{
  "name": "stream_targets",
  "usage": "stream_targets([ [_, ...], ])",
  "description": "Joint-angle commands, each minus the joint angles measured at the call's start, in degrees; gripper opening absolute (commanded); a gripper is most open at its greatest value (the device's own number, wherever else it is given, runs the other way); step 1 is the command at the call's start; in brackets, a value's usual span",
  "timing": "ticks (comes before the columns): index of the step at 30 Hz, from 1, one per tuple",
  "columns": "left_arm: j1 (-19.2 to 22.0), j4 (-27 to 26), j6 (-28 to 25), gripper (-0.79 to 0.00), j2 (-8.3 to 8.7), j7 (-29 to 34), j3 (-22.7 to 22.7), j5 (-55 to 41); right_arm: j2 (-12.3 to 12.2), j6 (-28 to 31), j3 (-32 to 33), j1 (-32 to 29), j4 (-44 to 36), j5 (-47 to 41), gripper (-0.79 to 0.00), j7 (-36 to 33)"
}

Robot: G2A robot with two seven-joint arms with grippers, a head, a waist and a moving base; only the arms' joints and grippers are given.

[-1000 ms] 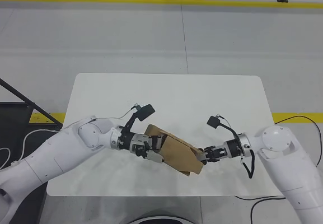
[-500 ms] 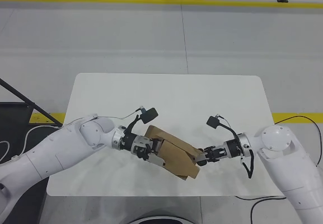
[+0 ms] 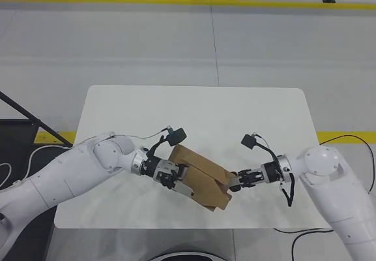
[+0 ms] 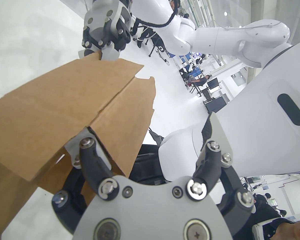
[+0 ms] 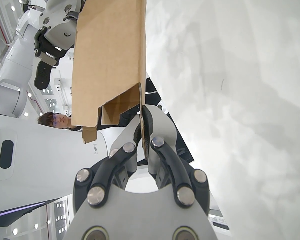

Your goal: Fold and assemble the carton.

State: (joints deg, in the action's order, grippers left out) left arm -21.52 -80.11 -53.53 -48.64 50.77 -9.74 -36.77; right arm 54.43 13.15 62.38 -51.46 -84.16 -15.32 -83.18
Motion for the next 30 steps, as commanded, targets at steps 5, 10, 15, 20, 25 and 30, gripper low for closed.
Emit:
stream_targets([
  [5,0.06,0.58,1.46,-0.022,0.09,1.45,0.00,-0.77,-0.27,0.42,0.62,-0.68,-0.53,-0.27,-0.785,0.72],
  [10,-0.02,0.86,1.73,-0.339,-0.08,1.72,0.00,-0.84,-0.44,0.34,0.87,-0.92,-0.76,-0.46,-0.785,0.95],
  [15,0.02,0.99,1.72,-0.480,-0.18,1.71,0.00,-0.61,-0.55,0.27,0.93,-1.00,-0.84,-0.63,-0.785,1.22],
  [20,0.03,1.09,1.60,-0.502,-0.19,1.59,0.00,-0.21,-0.66,0.19,1.20,-1.07,-0.64,-1.16,-0.785,1.77],
  [25,0.03,1.09,1.52,-0.536,-0.15,1.51,0.00,0.27,-0.77,0.16,1.46,-1.16,-0.45,-1.79,-0.785,1.99],
  [30,0.03,1.12,1.88,-0.573,-0.11,1.87,0.00,0.49,-0.86,0.20,1.62,-1.20,-0.22,-2.42,-0.785,2.01],
])
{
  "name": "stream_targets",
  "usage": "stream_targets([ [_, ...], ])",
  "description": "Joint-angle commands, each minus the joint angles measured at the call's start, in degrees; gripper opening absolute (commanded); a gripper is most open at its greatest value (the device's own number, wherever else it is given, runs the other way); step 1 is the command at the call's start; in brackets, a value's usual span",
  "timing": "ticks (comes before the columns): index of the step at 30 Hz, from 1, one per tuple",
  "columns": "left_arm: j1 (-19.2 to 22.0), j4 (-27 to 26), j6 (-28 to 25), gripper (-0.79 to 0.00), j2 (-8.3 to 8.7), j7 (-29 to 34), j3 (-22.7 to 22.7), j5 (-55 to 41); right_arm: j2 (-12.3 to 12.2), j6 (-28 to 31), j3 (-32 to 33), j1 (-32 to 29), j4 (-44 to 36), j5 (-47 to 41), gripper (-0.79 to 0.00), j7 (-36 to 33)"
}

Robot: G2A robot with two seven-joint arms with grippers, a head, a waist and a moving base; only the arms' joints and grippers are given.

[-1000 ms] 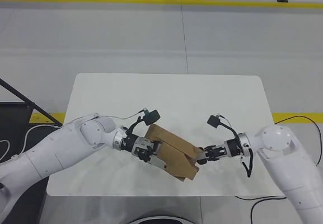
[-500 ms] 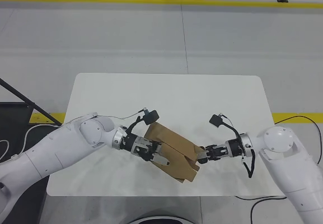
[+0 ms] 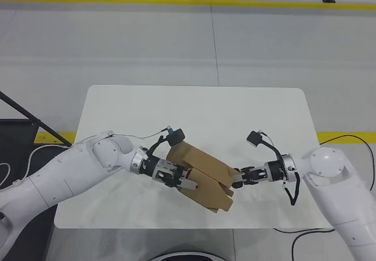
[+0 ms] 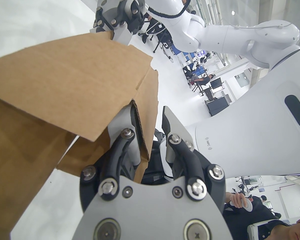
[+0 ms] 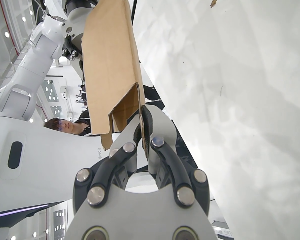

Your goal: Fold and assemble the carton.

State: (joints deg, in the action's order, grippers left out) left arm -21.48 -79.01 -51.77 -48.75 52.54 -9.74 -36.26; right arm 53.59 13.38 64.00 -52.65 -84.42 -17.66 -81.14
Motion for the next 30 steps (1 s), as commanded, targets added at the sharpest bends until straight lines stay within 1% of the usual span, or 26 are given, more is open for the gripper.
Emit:
stream_targets([
  [1,0.01,0.07,0.22,-0.576,-0.01,0.21,0.00,0.02,-0.03,-0.06,0.00,0.00,0.04,-0.15,-0.785,-0.03],
  [3,0.13,0.52,0.40,-0.576,-0.04,0.39,0.00,0.19,-0.06,-0.03,0.01,0.00,0.08,-0.26,-0.785,-0.01],
  [5,0.19,0.73,0.59,-0.597,-0.14,0.58,0.00,0.43,-0.09,0.00,0.00,0.02,0.11,-0.29,-0.785,-0.03],
  [6,0.23,0.81,0.71,-0.616,-0.20,0.70,0.00,0.54,-0.11,0.01,0.00,0.03,0.12,-0.31,-0.785,-0.03],
  [7,0.28,0.87,0.70,-0.662,-0.27,0.69,0.00,0.63,-0.12,0.01,0.02,0.04,0.14,-0.37,-0.785,-0.02],
  [8,0.29,0.96,0.69,-0.686,-0.32,0.68,0.00,0.66,-0.14,0.12,0.06,0.06,0.15,-0.43,-0.785,0.02],
  [11,0.35,1.14,0.78,-0.705,-0.47,0.77,0.00,0.73,-0.20,0.14,0.14,0.06,0.18,-0.50,-0.785,0.03],
  [13,0.39,1.25,0.81,-0.767,-0.55,0.80,0.00,0.69,-0.24,0.10,0.17,0.03,0.12,-0.56,-0.785,0.09],
  [14,0.43,1.30,0.88,-0.785,-0.58,0.87,0.00,0.73,-0.26,0.08,0.19,0.02,0.09,-0.58,-0.785,0.09],
  [21,0.56,1.44,0.54,-0.785,-0.76,0.53,0.00,0.43,-0.37,0.02,0.23,-0.03,-0.25,-0.85,-0.785,0.21],
  [22,0.54,1.47,0.24,-0.785,-0.80,0.22,-0.02,0.33,-0.37,0.15,0.28,-0.03,-0.30,-1.09,-0.773,0.27],
  [23,0.49,1.52,-0.26,-0.785,-0.84,-0.27,-0.04,0.17,-0.38,0.44,0.38,-0.06,-0.31,-1.45,-0.613,0.25],
  [24,0.44,1.53,-0.71,-0.785,-0.89,-0.72,0.00,0.07,-0.41,0.69,0.49,-0.13,-0.31,-1.63,-0.477,0.28],
  [25,0.40,1.55,-1.22,-0.785,-0.93,-1.24,-0.01,-0.08,-0.43,0.97,0.64,-0.24,-0.41,-1.90,-0.413,0.46],
  [26,0.35,1.58,-1.84,-0.785,-0.97,-1.85,-0.02,-0.30,-0.46,1.35,0.89,-0.42,-0.50,-2.36,-0.262,0.74],
  [27,0.32,1.60,-2.52,-0.785,-0.99,-2.53,-0.01,-0.46,-0.52,1.66,1.20,-0.64,-0.53,-2.71,0.000,0.90],
  [30,0.22,1.66,-4.60,-0.785,-0.96,-4.61,0.00,-0.94,-0.78,3.47,2.91,-1.74,-0.60,-4.77,0.000,1.65],
])
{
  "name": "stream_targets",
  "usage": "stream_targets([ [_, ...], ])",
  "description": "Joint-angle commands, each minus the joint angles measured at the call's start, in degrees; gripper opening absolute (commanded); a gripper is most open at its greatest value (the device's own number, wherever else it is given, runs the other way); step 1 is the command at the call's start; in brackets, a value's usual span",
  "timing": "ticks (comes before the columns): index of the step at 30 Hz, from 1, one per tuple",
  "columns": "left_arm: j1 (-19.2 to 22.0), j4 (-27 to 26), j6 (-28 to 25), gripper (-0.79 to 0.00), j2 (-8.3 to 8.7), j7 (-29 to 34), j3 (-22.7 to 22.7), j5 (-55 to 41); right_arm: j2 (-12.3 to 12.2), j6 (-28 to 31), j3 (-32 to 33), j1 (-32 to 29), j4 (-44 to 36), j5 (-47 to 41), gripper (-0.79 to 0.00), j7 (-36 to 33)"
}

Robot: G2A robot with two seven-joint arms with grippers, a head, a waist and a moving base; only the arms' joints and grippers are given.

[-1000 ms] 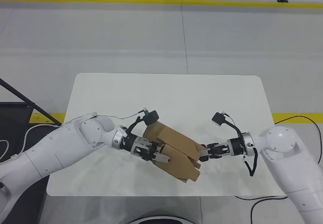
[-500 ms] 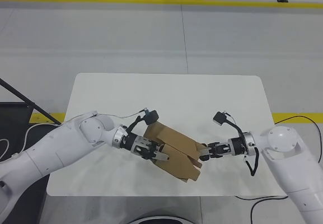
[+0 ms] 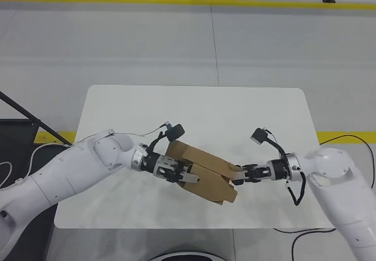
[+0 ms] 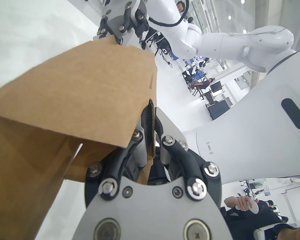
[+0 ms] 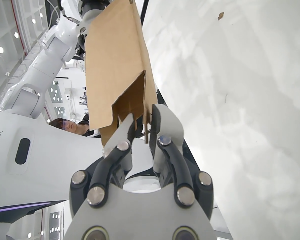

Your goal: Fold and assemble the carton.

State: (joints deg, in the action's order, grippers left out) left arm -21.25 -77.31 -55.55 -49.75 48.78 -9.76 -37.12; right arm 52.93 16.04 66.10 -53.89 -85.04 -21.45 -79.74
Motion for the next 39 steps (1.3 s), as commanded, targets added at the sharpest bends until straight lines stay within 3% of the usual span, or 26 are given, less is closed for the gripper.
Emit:
stream_targets([
  [1,-0.05,0.05,-1.72,-0.785,0.09,-1.76,0.00,-0.26,-0.25,1.62,1.63,-1.01,0.04,-1.93,0.000,0.40],
  [14,-3.13,-2.22,-2.45,-0.785,1.39,-2.49,-5.33,-3.44,-1.71,7.76,10.55,-8.17,-0.17,-9.59,0.000,2.73],
  [25,-3.24,-2.30,-2.17,-0.785,1.38,-2.74,-5.41,-3.29,-1.77,6.76,10.81,-8.58,-0.38,-9.62,0.000,3.35],
  [29,-5.03,-3.61,-1.30,-0.785,1.08,-4.97,-7.10,-2.41,-1.70,6.96,10.49,-8.95,-1.47,-8.81,0.000,4.52],
  [33,-6.69,-3.46,-2.45,-0.785,0.60,-2.50,-7.78,-7.61,-1.57,11.97,10.73,-10.01,-2.96,-8.53,0.000,6.07],
  [39,-7.91,-5.14,-0.09,-0.785,-0.04,-0.13,-8.73,-17.49,-1.80,17.80,11.95,-12.68,-5.21,-8.63,0.000,9.29],
])
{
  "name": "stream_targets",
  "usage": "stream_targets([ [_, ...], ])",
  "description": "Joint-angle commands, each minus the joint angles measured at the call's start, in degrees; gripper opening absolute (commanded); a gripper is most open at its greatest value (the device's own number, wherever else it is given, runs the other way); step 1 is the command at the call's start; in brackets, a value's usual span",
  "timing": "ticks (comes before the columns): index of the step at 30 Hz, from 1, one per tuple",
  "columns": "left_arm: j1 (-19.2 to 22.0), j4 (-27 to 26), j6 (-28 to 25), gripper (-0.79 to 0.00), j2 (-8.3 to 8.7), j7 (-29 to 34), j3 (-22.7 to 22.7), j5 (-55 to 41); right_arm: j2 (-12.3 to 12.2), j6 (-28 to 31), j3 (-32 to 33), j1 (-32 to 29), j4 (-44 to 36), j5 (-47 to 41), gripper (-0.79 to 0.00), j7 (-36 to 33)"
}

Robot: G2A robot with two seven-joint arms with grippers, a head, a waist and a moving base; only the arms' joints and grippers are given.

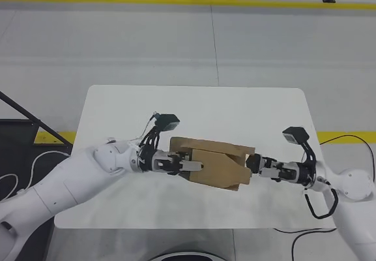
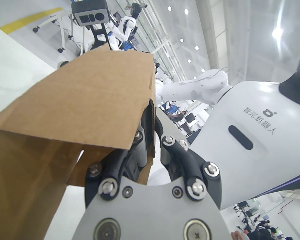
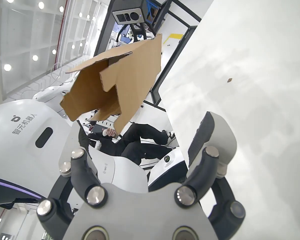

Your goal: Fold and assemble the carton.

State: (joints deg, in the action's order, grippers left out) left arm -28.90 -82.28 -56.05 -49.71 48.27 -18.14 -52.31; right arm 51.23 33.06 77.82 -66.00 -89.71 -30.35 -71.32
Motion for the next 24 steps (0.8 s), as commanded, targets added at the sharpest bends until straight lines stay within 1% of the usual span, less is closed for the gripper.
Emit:
stream_targets([
  [1,-0.50,-0.27,0.75,-0.785,-0.14,0.74,-0.72,-3.69,-0.20,1.44,0.47,-1.08,-0.93,0.51,0.000,1.53],
  [8,-4.19,0.62,2.73,-0.785,-0.25,2.72,-4.63,-11.10,-0.77,4.72,1.58,-3.96,-3.39,5.35,0.000,4.82],
  [11,-6.36,1.60,4.83,-0.785,-0.03,4.82,-7.57,-14.64,-0.81,4.18,1.78,-4.79,-4.77,8.95,0.000,6.72],
  [14,-8.45,3.20,7.01,-0.785,0.20,7.00,-11.03,-16.01,-0.82,2.68,1.83,-5.57,-6.54,12.18,0.000,8.78],
  [17,-10.18,4.26,9.20,-0.785,0.39,9.19,-14.17,-15.85,-0.82,1.91,1.74,-6.16,-7.79,13.58,0.000,9.82],
  [18,-10.90,4.79,10.14,-0.785,0.51,10.13,-15.72,-14.92,-0.84,1.74,1.77,-6.33,-8.17,14.07,0.000,10.15],
  [21,-12.39,5.49,11.48,-0.785,0.74,11.47,-18.42,-12.31,-0.88,1.46,1.95,-6.57,-8.73,15.22,0.000,10.81],
  [24,-13.70,5.68,13.07,-0.785,0.99,13.06,-21.04,-9.49,-0.92,0.34,2.67,-7.18,-9.37,18.10,0.000,13.24],
])
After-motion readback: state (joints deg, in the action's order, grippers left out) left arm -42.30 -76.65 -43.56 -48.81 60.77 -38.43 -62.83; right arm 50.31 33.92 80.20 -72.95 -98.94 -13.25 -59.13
